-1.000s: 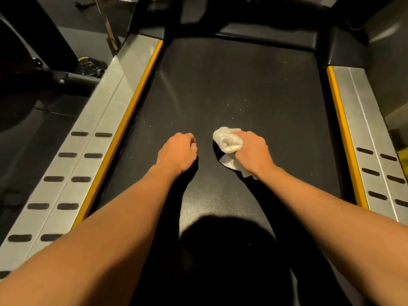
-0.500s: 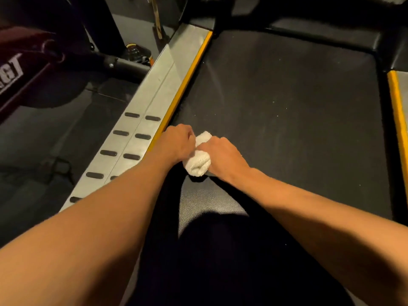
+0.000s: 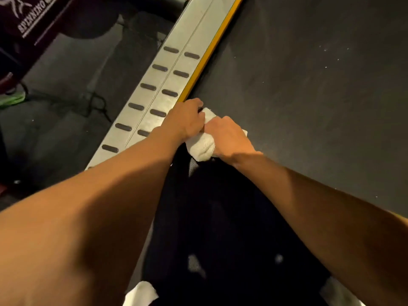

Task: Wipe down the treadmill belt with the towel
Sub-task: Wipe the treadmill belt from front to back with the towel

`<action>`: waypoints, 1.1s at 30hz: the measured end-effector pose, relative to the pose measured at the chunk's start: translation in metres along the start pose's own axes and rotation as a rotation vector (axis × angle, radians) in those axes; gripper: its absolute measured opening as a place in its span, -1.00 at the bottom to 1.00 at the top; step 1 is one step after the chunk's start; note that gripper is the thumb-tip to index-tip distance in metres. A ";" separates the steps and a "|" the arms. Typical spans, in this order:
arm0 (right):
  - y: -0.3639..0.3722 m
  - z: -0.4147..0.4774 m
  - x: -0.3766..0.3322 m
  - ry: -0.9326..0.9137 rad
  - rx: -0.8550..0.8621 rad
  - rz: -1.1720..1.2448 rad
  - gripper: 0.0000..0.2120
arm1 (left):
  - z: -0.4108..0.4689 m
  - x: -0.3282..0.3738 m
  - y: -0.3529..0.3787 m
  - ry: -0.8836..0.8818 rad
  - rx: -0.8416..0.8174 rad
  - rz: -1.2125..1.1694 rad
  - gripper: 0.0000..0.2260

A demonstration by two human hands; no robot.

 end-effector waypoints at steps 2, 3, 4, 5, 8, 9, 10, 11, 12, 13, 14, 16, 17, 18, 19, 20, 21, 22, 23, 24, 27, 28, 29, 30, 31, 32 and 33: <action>0.004 -0.013 -0.009 -0.051 -0.085 -0.014 -0.92 | -0.013 0.001 0.005 0.010 -0.039 -0.004 -0.66; -0.002 -0.010 -0.002 -0.021 -0.062 -0.015 -0.94 | -0.018 0.001 0.006 0.017 -0.052 0.001 -0.68; -0.008 -0.004 0.008 0.019 -0.015 -0.007 -0.97 | -0.021 0.000 0.007 0.029 -0.058 0.003 -0.70; -0.012 0.004 0.020 0.074 0.051 0.008 -0.91 | -0.024 0.000 0.006 0.044 -0.060 0.002 -0.71; -0.009 0.013 0.031 0.195 0.173 0.019 -0.82 | -0.029 -0.005 0.004 0.067 -0.050 0.007 -0.71; -0.004 0.011 0.021 0.209 0.153 0.015 -0.84 | -0.032 -0.008 0.004 0.059 -0.049 0.011 -0.70; 0.003 0.005 0.008 0.211 0.102 -0.002 -0.86 | -0.035 -0.011 0.005 0.048 -0.055 0.017 -0.70; 0.011 -0.008 -0.004 0.191 0.026 -0.016 -0.87 | -0.038 -0.013 0.006 0.039 -0.064 0.025 -0.71; 0.017 -0.024 -0.017 0.140 0.001 -0.010 -0.88 | -0.042 -0.013 0.009 0.029 -0.086 0.030 -0.70; 0.016 -0.044 -0.030 0.077 0.036 0.017 -0.88 | -0.048 -0.014 0.013 0.020 -0.117 0.032 -0.70; 0.016 -0.064 -0.037 0.047 0.088 0.071 -0.84 | -0.055 -0.012 0.018 0.011 -0.155 0.027 -0.69; 0.011 -0.087 -0.032 0.086 0.185 0.072 -0.82 | -0.070 -0.003 0.025 -0.018 -0.204 -0.008 -0.69; 0.004 -0.089 -0.032 0.137 0.117 0.074 -0.85 | -0.076 0.002 0.025 -0.030 -0.215 -0.028 -0.69; -0.001 -0.086 -0.030 0.244 -0.003 0.039 -0.88 | -0.082 0.007 0.023 -0.041 -0.222 -0.044 -0.69; -0.003 -0.080 -0.021 0.357 -0.120 0.012 -0.90 | -0.087 0.011 0.022 -0.052 -0.227 -0.052 -0.68; -0.006 -0.077 -0.014 0.438 -0.181 -0.002 -0.91 | -0.090 0.013 0.021 -0.061 -0.237 -0.047 -0.67; -0.009 -0.075 -0.008 0.484 -0.189 -0.004 -0.88 | -0.093 0.014 0.018 -0.060 -0.243 -0.034 -0.66; -0.008 -0.072 -0.006 0.499 -0.166 0.004 -0.86 | -0.094 0.013 0.014 -0.049 -0.242 -0.018 -0.66; -0.006 -0.070 -0.004 0.472 -0.093 0.005 -0.86 | -0.096 0.013 0.010 -0.028 -0.234 -0.007 -0.67; -0.002 -0.067 -0.003 0.453 -0.041 0.042 -0.87 | -0.098 0.009 0.005 -0.008 -0.220 0.003 -0.68; 0.020 -0.053 -0.011 0.424 0.010 0.226 -0.74 | -0.098 -0.016 -0.004 0.042 -0.188 0.068 -0.68; 0.029 -0.048 -0.017 0.416 0.015 0.252 -0.69 | -0.099 -0.025 -0.004 0.053 -0.180 0.106 -0.69; 0.040 -0.048 -0.024 0.408 0.012 0.243 -0.70 | -0.100 -0.033 -0.002 0.061 -0.176 0.141 -0.69; 0.049 -0.051 -0.035 0.371 0.010 0.208 -0.76 | -0.103 -0.037 0.003 0.063 -0.182 0.166 -0.69; 0.059 -0.057 -0.047 0.320 -0.025 0.176 -0.85 | -0.105 -0.039 0.007 0.071 -0.178 0.183 -0.69; 0.067 -0.062 -0.059 0.254 -0.067 0.150 -0.90 | -0.108 -0.040 0.009 0.086 -0.160 0.196 -0.68; 0.069 -0.067 -0.069 0.198 -0.098 0.116 -0.92 | -0.111 -0.039 0.011 0.104 -0.150 0.193 -0.67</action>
Point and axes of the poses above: each hand's wrist, its own z-axis towards the middle knuckle, its own y-axis out of the palm, x = y × z, the point moved 6 cm from there along z, towards the middle knuckle, and after that the axes turned 12 degrees about y, right-handed, at the moved point
